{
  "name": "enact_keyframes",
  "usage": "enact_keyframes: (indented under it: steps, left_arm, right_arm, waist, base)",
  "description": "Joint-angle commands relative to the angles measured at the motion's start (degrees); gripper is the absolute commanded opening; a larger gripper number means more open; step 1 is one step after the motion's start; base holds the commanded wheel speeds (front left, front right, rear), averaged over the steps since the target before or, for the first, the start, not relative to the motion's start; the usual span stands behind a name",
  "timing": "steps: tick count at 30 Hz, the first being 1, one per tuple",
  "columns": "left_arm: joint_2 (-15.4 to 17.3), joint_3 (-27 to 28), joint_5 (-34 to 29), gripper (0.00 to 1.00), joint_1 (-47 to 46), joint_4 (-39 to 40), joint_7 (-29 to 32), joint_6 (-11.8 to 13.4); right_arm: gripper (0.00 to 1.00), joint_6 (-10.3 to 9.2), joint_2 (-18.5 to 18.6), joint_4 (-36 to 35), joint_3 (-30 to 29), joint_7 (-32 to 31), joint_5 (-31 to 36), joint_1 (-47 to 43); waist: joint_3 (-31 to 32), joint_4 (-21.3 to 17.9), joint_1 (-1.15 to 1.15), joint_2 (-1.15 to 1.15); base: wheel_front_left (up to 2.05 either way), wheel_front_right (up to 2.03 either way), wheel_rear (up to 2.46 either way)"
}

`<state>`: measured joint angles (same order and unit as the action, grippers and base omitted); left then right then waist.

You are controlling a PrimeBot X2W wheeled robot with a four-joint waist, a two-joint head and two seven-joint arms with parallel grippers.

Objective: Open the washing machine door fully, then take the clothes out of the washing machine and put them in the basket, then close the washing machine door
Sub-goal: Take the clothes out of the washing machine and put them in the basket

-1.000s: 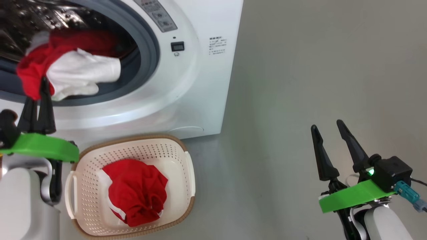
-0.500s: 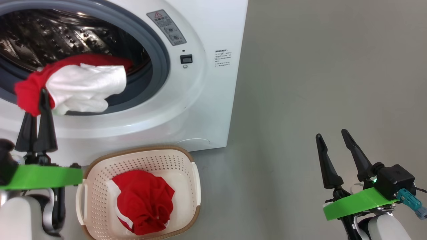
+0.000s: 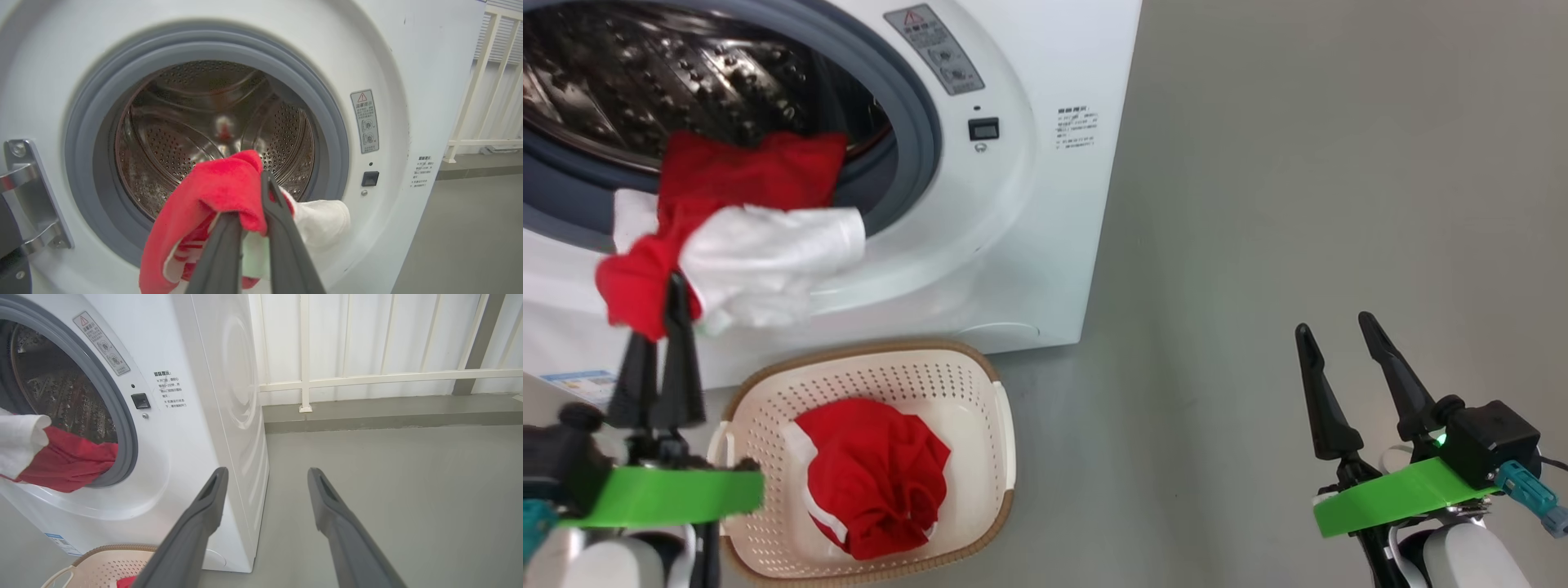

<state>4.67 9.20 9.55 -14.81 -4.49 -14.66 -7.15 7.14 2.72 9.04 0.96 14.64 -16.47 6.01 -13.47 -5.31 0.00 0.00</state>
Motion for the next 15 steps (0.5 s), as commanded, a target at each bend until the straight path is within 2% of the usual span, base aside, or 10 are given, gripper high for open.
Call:
enact_keyframes:
  steps: [1,7,15]
  left_arm:
    - [0.76,0.93,-0.21,0.00,0.86,0.02,-0.34,-0.26]
    - [0.16,-0.51,-0.19,0.00,1.28,-4.33,-0.34,-0.28]
    - [0.20,-1.58,-0.62,0.00,-0.17,-14.19,-0.34,-0.31]
  right_arm:
    - [1.00,0.35,0.16,-1.76,1.46,0.36,0.51,1.43]
    - [1.00,0.35,0.16,-2.00,1.81,0.36,0.27,2.61]
    - [1.00,0.35,0.16,-2.32,2.82,0.36,-0.62,4.69]
  waist:
    - [-1.52,-0.23,0.00,0.00]
    - [-3.98,-0.60,0.00,0.00]
    - [-8.68,-1.60,0.00,0.00]
  base:
    - [0.00,0.00,0.00]
    - [0.00,0.00,0.00]
    - [0.00,0.00,0.00]
